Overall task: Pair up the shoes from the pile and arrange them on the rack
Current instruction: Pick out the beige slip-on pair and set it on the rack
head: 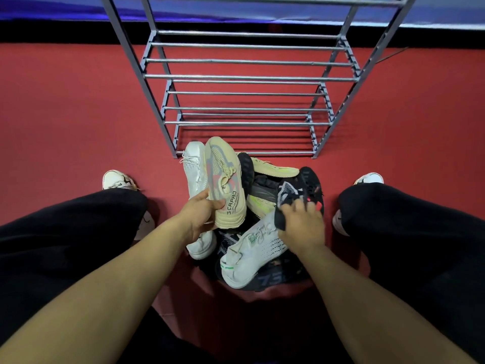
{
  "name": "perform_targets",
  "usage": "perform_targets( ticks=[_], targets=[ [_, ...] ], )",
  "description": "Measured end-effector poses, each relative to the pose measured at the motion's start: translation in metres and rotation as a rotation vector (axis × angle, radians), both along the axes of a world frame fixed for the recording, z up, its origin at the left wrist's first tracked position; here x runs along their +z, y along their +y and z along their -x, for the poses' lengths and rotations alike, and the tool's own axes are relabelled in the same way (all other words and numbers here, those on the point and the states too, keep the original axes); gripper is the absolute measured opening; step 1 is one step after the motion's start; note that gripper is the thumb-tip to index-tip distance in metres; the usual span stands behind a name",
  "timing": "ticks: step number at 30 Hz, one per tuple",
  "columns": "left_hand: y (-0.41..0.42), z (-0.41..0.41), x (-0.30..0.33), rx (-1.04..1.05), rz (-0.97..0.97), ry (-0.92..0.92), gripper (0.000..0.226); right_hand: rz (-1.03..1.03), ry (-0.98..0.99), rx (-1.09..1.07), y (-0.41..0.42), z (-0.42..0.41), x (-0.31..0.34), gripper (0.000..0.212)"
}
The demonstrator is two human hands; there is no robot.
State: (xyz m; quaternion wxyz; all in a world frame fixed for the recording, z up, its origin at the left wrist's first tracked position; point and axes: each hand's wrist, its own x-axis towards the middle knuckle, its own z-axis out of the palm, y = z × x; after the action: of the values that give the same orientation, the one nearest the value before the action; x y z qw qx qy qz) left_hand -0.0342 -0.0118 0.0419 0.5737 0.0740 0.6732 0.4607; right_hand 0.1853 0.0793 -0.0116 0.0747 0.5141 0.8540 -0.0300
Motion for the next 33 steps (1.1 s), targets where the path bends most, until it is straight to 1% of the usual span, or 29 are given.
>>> perform_targets(
  ticks=[2,3,5,7,8,10,12,14,16,17,19,20,21,23,24,26,28,29,30,31,33],
  targets=[
    [-0.002,-0.001,-0.002,0.002,0.006,0.000,0.028,-0.046,-0.049,0.046,-0.006,0.004,-0.003,0.039],
    [-0.003,0.000,-0.003,-0.004,0.010,0.004,0.028,-0.043,-0.056,0.011,-0.005,0.002,-0.004,0.038],
    [-0.005,0.002,-0.007,-0.026,0.014,0.015,0.029,0.002,-0.087,-0.132,0.002,-0.006,-0.006,0.038],
    [-0.008,0.006,-0.011,-0.025,0.022,0.031,0.032,0.044,-0.179,-0.284,0.010,-0.016,-0.008,0.038],
    [-0.008,0.006,-0.013,-0.020,0.031,0.041,0.033,0.058,-0.230,-0.345,0.013,-0.020,-0.011,0.041],
    [-0.009,0.006,-0.017,-0.010,0.060,0.056,0.033,0.102,-0.310,-0.414,0.014,-0.023,-0.015,0.055],
    [-0.009,0.007,-0.023,-0.002,0.084,0.052,0.031,0.109,-0.276,-0.426,0.014,-0.021,-0.018,0.067],
    [-0.008,0.007,-0.028,-0.016,0.099,0.048,0.028,0.052,-0.129,-0.382,0.011,-0.011,-0.015,0.071],
    [-0.006,0.009,-0.030,-0.019,0.100,0.055,0.024,-0.007,-0.006,-0.277,0.008,0.002,-0.014,0.067],
    [-0.005,0.010,-0.031,-0.015,0.100,0.061,0.024,0.005,0.013,-0.237,0.007,0.008,-0.015,0.068],
    [-0.004,0.012,-0.034,0.000,0.093,0.070,0.026,0.055,0.007,-0.243,0.005,0.014,-0.016,0.072],
    [-0.004,0.013,-0.035,0.010,0.086,0.075,0.028,0.044,-0.008,-0.236,0.005,0.013,-0.018,0.072],
    [-0.004,0.015,-0.037,0.021,0.082,0.079,0.029,0.006,-0.028,-0.179,0.005,0.013,-0.019,0.068],
    [-0.006,0.020,-0.040,0.051,0.086,0.080,0.031,-0.041,-0.026,0.025,0.005,0.017,-0.017,0.052],
    [-0.007,0.022,-0.040,0.067,0.094,0.075,0.031,0.004,0.013,0.120,0.004,0.023,-0.015,0.050],
    [-0.010,0.027,-0.042,0.106,0.117,0.070,0.031,0.214,0.062,0.233,-0.005,0.033,-0.013,0.063],
    [-0.015,0.032,-0.044,0.128,0.142,0.083,0.031,0.387,-0.023,0.328,-0.019,0.039,-0.014,0.077],
    [-0.018,0.035,-0.045,0.125,0.158,0.093,0.030,0.426,-0.089,0.373,-0.026,0.041,-0.018,0.077],
    [-0.022,0.038,-0.047,0.113,0.171,0.093,0.031,0.440,-0.144,0.401,-0.032,0.041,-0.022,0.073],
    [-0.026,0.040,-0.049,0.100,0.176,0.079,0.032,0.431,-0.173,0.413,-0.036,0.043,-0.024,0.064],
    [-0.034,0.043,-0.052,0.083,0.185,0.046,0.035,0.369,-0.167,0.449,-0.038,0.048,-0.024,0.041]
  ],
)
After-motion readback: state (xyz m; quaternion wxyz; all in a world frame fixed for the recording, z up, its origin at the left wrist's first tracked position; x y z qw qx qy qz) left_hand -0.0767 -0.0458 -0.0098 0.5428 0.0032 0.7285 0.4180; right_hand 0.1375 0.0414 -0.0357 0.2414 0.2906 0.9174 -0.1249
